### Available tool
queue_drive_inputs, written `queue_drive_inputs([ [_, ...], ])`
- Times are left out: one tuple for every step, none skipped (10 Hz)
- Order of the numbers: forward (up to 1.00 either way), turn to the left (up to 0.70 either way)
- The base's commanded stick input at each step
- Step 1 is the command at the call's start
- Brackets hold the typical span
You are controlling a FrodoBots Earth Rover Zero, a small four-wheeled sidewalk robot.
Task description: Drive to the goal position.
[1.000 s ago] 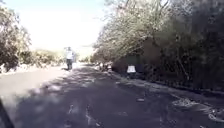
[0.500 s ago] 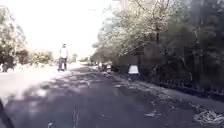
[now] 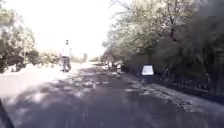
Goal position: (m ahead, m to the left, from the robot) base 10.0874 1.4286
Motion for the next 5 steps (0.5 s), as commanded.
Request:
queue_drive_inputs([
  [1.0, 0.0],
  [1.0, 0.0],
  [1.0, 0.0],
  [1.0, 0.0],
  [1.0, 0.0],
])
